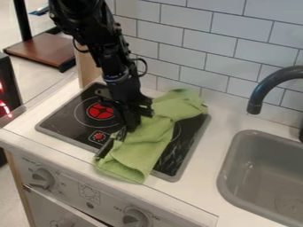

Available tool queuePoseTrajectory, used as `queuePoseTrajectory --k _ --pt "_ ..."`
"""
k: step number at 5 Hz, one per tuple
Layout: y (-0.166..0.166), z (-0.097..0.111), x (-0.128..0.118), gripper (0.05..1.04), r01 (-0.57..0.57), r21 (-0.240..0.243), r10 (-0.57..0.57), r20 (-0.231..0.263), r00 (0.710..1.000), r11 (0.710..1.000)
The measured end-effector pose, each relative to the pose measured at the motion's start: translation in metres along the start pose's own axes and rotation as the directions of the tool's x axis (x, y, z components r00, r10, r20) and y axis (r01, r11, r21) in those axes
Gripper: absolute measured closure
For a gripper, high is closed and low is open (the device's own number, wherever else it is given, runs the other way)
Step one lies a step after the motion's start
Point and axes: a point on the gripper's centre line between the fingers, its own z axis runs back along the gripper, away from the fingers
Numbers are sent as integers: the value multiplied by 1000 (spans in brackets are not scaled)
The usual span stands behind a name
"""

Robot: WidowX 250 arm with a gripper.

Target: Fold the cloth from right to left

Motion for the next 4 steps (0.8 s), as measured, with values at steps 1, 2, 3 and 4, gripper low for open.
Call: queuePoseTrajectory --k 1,2,3,4 --pt "6 -15 -5 988 2 -6 -2 -30 1000 1000" --pt "6 -12 -3 808 -17 -11 17 -36 999 1000" --pt "5 -10 -3 539 -28 -20 28 -37 999 999" --pt "4 4 4 238 -38 -33 39 2 999 999"
